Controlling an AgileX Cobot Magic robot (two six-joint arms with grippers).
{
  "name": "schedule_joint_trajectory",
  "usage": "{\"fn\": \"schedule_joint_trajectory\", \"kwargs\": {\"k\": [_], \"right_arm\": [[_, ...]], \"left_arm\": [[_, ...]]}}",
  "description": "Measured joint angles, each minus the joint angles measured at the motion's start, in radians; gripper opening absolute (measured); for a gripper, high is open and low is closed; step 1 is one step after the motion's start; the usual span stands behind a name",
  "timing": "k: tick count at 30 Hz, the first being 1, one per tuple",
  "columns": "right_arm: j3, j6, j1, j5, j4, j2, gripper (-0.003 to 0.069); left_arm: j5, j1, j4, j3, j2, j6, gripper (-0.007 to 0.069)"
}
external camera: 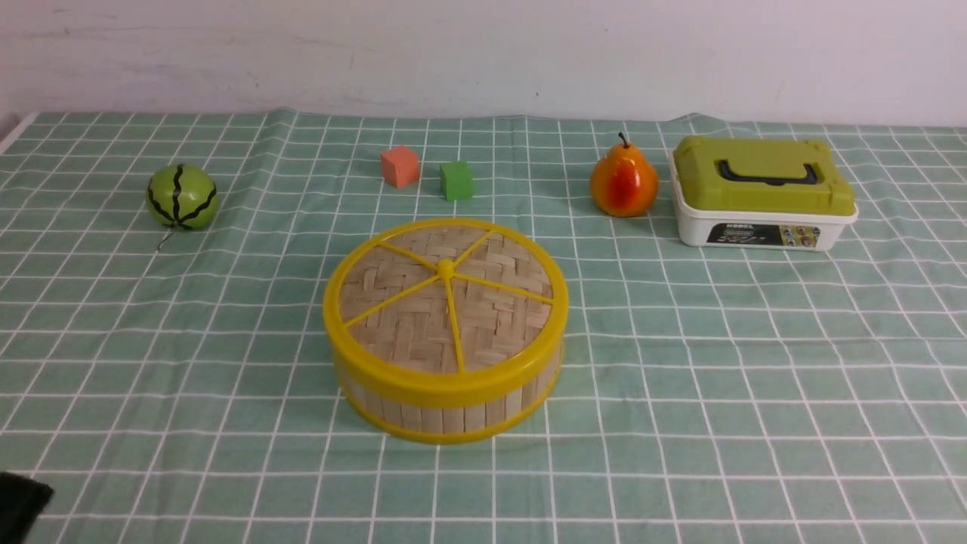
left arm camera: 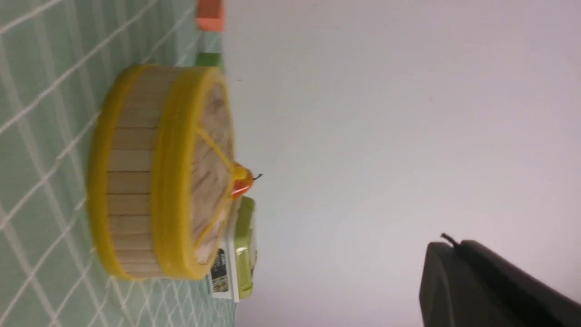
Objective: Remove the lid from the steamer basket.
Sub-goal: Use the left arm to lift the lid of the steamer
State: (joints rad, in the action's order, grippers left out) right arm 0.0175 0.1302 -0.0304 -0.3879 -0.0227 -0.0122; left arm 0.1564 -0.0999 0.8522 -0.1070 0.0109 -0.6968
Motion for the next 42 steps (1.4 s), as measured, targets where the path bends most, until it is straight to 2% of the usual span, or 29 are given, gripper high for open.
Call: {"fn": "schedule_joint_trajectory", "kwargs": {"k": [2,7,10,12,15,17,18,22,26,27,28,33,34,38,42], "right_arm": [[0.000,0.000,0.000,0.000,0.000,0.000,0.0240],[0.000,0.000,0.000,0.000,0.000,0.000,0.0240],[0.000,0.000,0.000,0.000,0.000,0.000,0.0240],[0.000,0.000,0.000,0.000,0.000,0.000,0.0240],[0.000,0.000,0.000,0.000,0.000,0.000,0.0240],[0.000,0.000,0.000,0.000,0.000,0.000,0.0240],[0.000,0.000,0.000,0.000,0.000,0.000,0.0240],[0.000,0.000,0.000,0.000,0.000,0.000,0.0240],[0.000,0.000,0.000,0.000,0.000,0.000,0.0240],[0.000,0.000,0.000,0.000,0.000,0.000,0.0240],[0.000,0.000,0.000,0.000,0.000,0.000,0.0240],[0.000,0.000,0.000,0.000,0.000,0.000,0.0240],[0.000,0.000,0.000,0.000,0.000,0.000,0.0240],[0.000,0.000,0.000,0.000,0.000,0.000,0.0240],[0.000,0.000,0.000,0.000,0.000,0.000,0.0240]], "left_arm": [[0.019,0.000,-0.009,-0.044,-0.001,0.043,-0.0013],[0.186,0.000,-0.059,-0.220,-0.182,0.275,-0.0013],[0.412,0.000,-0.107,-0.304,-0.459,0.411,-0.0013],[0.477,0.000,-0.128,-0.329,-0.546,0.455,-0.0013],[0.654,0.000,-0.187,-0.487,-0.854,0.634,-0.0013],[0.696,0.000,-0.193,-0.548,-0.935,0.667,-0.0013],[0.768,0.000,-0.197,-0.655,-1.075,0.704,-0.0013],[0.880,-0.005,-0.218,-0.929,-1.338,0.726,-0.0013],[0.934,-0.049,-0.283,-1.124,-1.518,0.679,-0.0013],[0.950,-0.068,-0.309,-1.189,-1.559,0.662,-0.0013],[0.999,-0.113,-0.390,-1.312,-1.647,0.628,-0.0013],[1.066,-0.212,-0.566,-1.659,-1.862,0.532,-0.0013],[1.066,-0.215,-0.572,-1.659,-1.870,0.529,-0.0013],[1.070,-0.274,-0.667,-1.890,-2.008,0.510,-0.0013],[1.075,-0.307,-0.698,-1.943,-2.058,0.510,-0.0013]]}}
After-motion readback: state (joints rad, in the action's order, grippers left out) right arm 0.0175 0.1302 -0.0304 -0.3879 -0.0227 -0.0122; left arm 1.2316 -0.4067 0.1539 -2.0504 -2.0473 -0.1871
